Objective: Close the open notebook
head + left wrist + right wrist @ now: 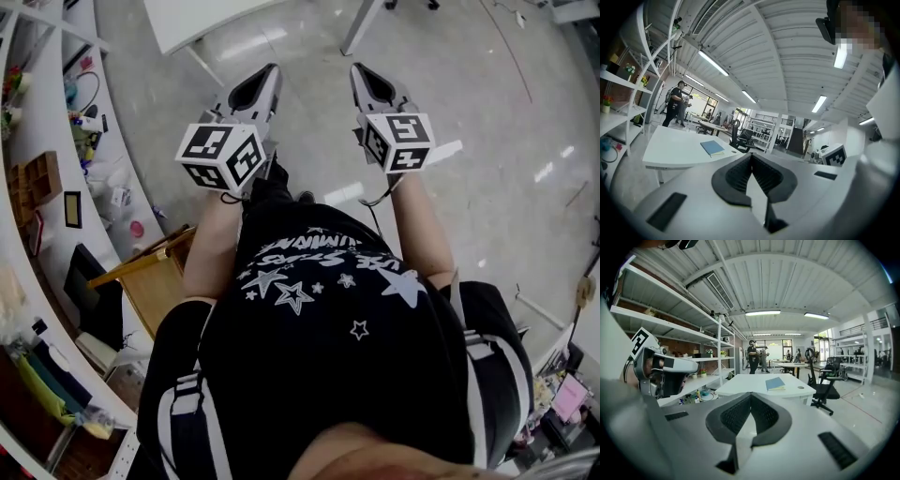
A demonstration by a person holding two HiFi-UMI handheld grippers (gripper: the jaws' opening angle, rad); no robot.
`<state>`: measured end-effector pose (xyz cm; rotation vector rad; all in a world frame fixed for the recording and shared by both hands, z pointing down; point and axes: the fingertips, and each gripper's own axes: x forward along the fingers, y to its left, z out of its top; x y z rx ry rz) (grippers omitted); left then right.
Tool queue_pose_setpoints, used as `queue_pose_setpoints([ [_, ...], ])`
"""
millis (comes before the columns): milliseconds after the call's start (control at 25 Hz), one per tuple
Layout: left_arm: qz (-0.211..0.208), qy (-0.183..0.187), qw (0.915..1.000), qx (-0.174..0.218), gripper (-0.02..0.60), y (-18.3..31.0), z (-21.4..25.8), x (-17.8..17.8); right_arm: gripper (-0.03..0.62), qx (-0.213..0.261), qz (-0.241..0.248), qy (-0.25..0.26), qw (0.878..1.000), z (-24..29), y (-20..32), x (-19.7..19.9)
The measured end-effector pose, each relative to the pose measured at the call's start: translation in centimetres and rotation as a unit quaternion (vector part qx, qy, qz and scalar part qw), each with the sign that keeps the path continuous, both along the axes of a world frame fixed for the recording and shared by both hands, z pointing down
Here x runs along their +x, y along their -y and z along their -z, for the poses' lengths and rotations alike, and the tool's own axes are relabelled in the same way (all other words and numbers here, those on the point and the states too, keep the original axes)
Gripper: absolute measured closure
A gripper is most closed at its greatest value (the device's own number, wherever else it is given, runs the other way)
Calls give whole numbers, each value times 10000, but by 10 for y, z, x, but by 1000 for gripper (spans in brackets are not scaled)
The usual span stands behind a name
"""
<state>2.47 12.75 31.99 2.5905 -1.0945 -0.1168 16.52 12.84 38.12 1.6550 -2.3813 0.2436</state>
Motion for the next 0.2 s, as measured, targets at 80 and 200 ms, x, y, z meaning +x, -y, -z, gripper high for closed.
queue_pose_setpoints([
  [80,-27,-2,10000,42,569,-11,3,2,585,21,-1,-4,10000,5,-12,0],
  [200,-42,9,9999,109,569,-26,8,5,586,114,-46,-26,9999,14,-26,1],
])
